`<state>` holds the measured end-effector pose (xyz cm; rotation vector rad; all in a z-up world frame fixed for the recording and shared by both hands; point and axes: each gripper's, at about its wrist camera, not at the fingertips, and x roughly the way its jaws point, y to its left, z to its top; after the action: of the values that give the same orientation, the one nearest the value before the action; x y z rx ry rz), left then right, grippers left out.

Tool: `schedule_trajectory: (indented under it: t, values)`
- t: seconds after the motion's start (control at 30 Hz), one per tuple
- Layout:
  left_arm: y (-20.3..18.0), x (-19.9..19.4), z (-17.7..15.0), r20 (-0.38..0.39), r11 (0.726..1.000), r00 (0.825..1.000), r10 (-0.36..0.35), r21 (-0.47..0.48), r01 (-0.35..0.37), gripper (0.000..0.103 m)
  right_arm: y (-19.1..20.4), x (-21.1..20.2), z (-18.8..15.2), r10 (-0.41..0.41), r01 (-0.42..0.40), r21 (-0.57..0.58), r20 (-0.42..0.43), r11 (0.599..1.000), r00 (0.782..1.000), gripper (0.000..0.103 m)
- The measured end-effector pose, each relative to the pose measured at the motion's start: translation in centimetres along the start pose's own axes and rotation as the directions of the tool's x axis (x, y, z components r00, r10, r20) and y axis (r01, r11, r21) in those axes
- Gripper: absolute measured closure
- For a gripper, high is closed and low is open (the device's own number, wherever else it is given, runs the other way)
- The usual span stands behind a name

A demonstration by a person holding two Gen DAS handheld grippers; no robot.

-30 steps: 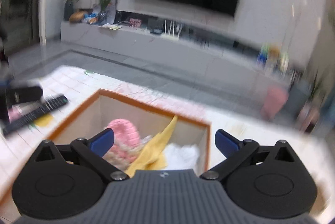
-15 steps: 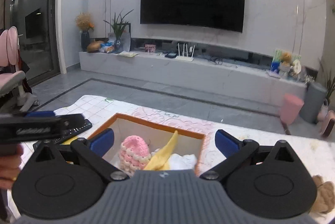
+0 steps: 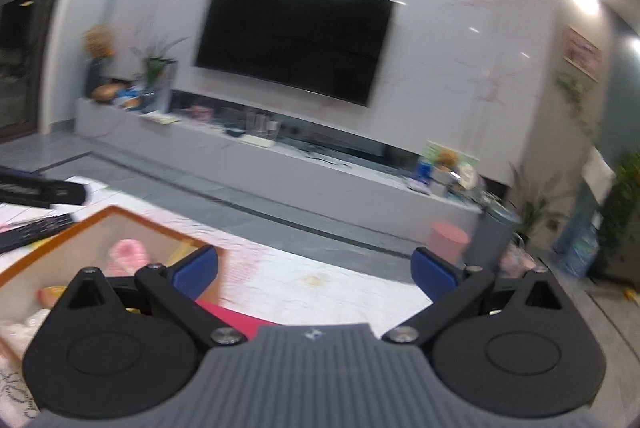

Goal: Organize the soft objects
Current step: 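Move both tools back toward the brown plush and white towel, then grasp the white towel with the left gripper while the right gripper grasps the brown plush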

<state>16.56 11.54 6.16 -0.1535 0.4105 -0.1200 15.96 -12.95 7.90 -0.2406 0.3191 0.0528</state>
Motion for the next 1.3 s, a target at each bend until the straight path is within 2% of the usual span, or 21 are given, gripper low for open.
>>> schedule_trajectory:
  t: [0.1,0.17,0.3,0.5,0.57,0.63,0.7,0.77,0.9,1.0,1.03,1.07,1.1,1.13,1.17,1.2,1.23,1.3]
  values:
    - [-2.2,-0.3,-0.2,-0.005,0.999,1.0,-0.026,0.033,0.026,0.005,-3.2,-0.4,-1.1,-0.09,0.09,0.064,0.002,0.994,0.996,0.003]
    - [-4.0,-0.5,-0.7,0.007,0.998,1.0,-0.01,0.067,0.009,0.005,-5.1,-0.2,-2.0,-0.151,0.15,0.103,0.001,0.983,0.989,0.003]
    - [-8.5,-0.8,-2.2,0.005,0.985,1.0,0.008,0.17,-0.008,0.006,-6.7,1.6,-4.3,-0.308,0.309,0.033,-0.036,0.95,0.951,0.003]
    - [-16.0,-0.3,-4.1,-0.021,0.953,0.999,-0.041,0.301,0.046,0.005,-11.0,3.3,-6.6,-0.294,0.311,0.129,-0.136,0.941,0.946,0.003]
    - [-17.8,0.1,-4.9,-0.035,0.949,0.998,-0.061,0.307,0.069,0.005,-12.7,3.6,-7.2,-0.315,0.34,0.128,-0.182,0.932,0.932,0.003]
    - [-19.3,0.6,-5.8,-0.055,0.951,0.993,-0.104,0.287,0.115,0.005,-14.2,3.6,-7.8,-0.373,0.404,0.101,-0.23,0.909,0.899,0.003]
    - [-21.3,1.4,-6.8,-0.088,0.946,0.983,-0.159,0.272,0.177,0.005,-15.5,3.5,-8.3,-0.417,0.447,0.078,-0.25,0.891,0.874,0.003]
    - [-23.6,2.2,-7.8,-0.134,0.933,0.975,-0.175,0.293,0.208,0.005,-17.0,2.7,-8.9,-0.422,0.454,0.084,-0.251,0.887,0.871,0.003]
    - [-27.7,4.3,-10.3,-0.167,0.902,0.962,-0.214,0.343,0.26,0.005,-19.8,1.0,-10.7,-0.425,0.464,0.111,-0.263,0.879,0.866,0.003]
    - [-29.9,6.8,-12.3,-0.205,0.883,0.947,-0.247,0.354,0.307,0.005,-21.2,1.6,-12.1,-0.464,0.512,0.102,-0.299,0.853,0.834,0.003]
    - [-30.4,7.4,-13.1,-0.221,0.875,0.938,-0.268,0.351,0.333,0.005,-21.8,1.9,-12.5,-0.453,0.511,0.124,-0.321,0.85,0.832,0.003]
    - [-31.1,7.7,-13.9,-0.245,0.855,0.921,-0.303,0.357,0.376,0.005,-22.2,2.1,-12.8,-0.435,0.505,0.151,-0.338,0.85,0.835,0.003]
    - [-31.6,8.6,-14.9,-0.294,0.801,0.884,-0.363,0.385,0.457,0.006,-22.6,2.5,-13.2,-0.415,0.496,0.179,-0.353,0.849,0.838,0.003]
    - [-32.2,9.2,-15.9,-0.325,0.76,0.86,-0.393,0.412,0.503,0.005,-23.0,2.9,-13.5,-0.397,0.487,0.202,-0.363,0.849,0.843,0.003]
    - [-32.5,10.0,-16.6,-0.324,0.758,0.864,-0.386,0.422,0.497,0.005,-23.0,3.3,-13.7,-0.382,0.477,0.217,-0.366,0.851,0.848,0.003]
    - [-32.5,10.8,-17.2,-0.316,0.773,0.875,-0.366,0.42,0.475,0.005,-23.0,3.5,-13.9,-0.37,0.467,0.226,-0.366,0.855,0.854,0.003]
    - [-32.5,11.7,-17.7,-0.32,0.787,0.88,-0.352,0.408,0.463,0.005,-22.8,3.9,-14.0,-0.357,0.456,0.231,-0.366,0.86,0.859,0.003]
    - [-32.0,13.8,-18.3,-0.368,0.802,0.865,-0.341,0.366,0.472,0.005,-22.3,4.5,-14.0,-0.329,0.437,0.242,-0.383,0.866,0.863,0.003]
